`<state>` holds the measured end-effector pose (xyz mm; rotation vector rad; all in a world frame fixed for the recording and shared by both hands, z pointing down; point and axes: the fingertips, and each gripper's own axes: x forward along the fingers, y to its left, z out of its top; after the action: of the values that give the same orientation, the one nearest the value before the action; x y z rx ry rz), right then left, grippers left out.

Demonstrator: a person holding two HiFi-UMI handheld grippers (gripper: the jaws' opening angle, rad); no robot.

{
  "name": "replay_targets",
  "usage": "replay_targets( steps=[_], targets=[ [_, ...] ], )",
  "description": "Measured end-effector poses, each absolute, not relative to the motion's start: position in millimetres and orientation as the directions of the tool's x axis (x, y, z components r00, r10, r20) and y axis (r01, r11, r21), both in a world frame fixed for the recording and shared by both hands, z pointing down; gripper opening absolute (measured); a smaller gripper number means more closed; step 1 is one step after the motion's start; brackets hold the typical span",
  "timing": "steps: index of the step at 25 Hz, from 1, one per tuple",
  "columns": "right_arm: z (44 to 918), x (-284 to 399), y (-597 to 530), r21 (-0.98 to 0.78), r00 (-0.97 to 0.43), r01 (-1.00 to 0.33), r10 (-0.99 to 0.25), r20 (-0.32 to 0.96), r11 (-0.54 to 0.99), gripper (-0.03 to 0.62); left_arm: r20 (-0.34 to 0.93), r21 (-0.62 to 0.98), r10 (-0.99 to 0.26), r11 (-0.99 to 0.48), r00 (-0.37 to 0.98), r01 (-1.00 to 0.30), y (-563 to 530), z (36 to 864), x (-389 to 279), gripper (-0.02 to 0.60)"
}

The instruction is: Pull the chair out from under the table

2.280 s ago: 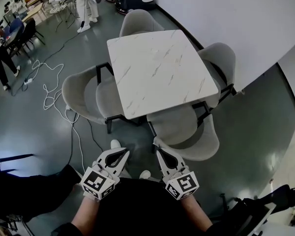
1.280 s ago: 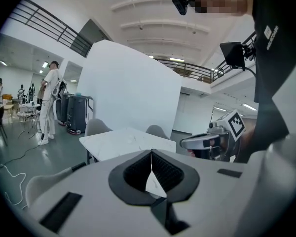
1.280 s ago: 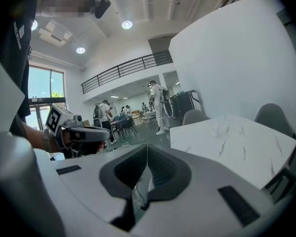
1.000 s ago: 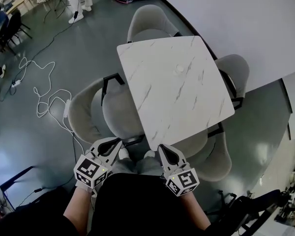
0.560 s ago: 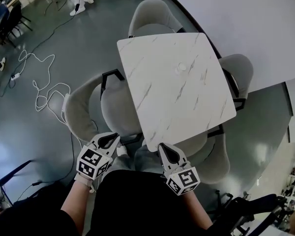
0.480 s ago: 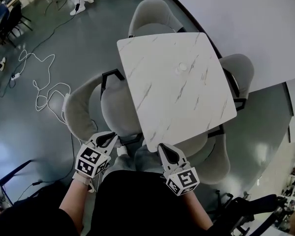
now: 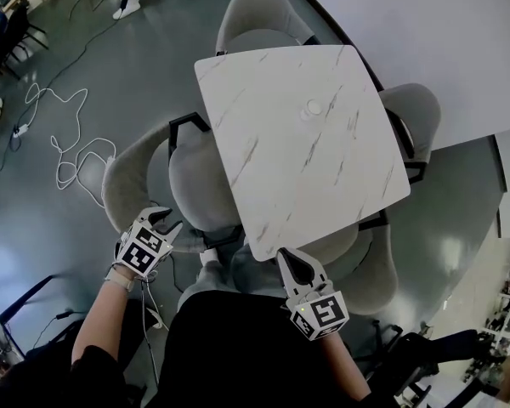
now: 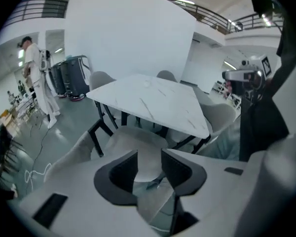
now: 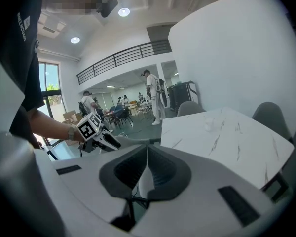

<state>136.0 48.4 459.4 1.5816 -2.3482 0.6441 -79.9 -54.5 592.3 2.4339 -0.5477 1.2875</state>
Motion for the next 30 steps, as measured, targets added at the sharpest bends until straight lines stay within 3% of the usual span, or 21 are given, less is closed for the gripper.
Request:
replay_targets(
  steps=[7,10,14,19,22,27,29,30],
  targets=[
    [463,159,52,-0.233,-0.314,-0.945,-0.835,0.451,0.229,0.014,0.974,0.074,0.064,-0.997,0.216,-0.037,-50,673,-105,0.251],
    [466,164,57,-0.235,-0.288,-0.952,-0.839,0.462,0.197,0.014,0.987,0.104,0.114,-0.99,0.11,0.093,-49,706,-117,0.268],
    [475,168,66,-0.227,-0.254,-0.961,-0.831,0.495,0.159,0.014,0.98,0.198,0.2,-0.972,0.005,0.128,-56,748,-131,0.276],
    [490,174,83,-0.228,-0.21,-0.969,-0.818,0.536,0.099,0.014,0.905,0.407,0.358,-0.887,-0.228,0.22,-45,791,-163,0.279],
    [498,177,90,-0.223,-0.184,-0.972,-0.811,0.555,0.068,0.014,0.828,0.529,0.452,-0.826,-0.331,0.194,-32,805,-179,0.323],
    [503,180,96,-0.216,-0.157,-0.976,-0.807,0.57,0.038,0.014,0.743,0.643,0.566,-0.751,-0.356,0.148,-18,804,-179,0.345],
    [504,182,97,-0.222,-0.147,-0.975,-0.806,0.573,0.02,0.014,0.71,0.688,0.624,-0.713,-0.326,0.134,-6,797,-169,0.384],
    [504,183,97,-0.227,-0.145,-0.974,-0.806,0.574,0.013,0.014,0.695,0.708,0.653,-0.695,-0.299,0.126,1,794,-162,0.449]
  ],
)
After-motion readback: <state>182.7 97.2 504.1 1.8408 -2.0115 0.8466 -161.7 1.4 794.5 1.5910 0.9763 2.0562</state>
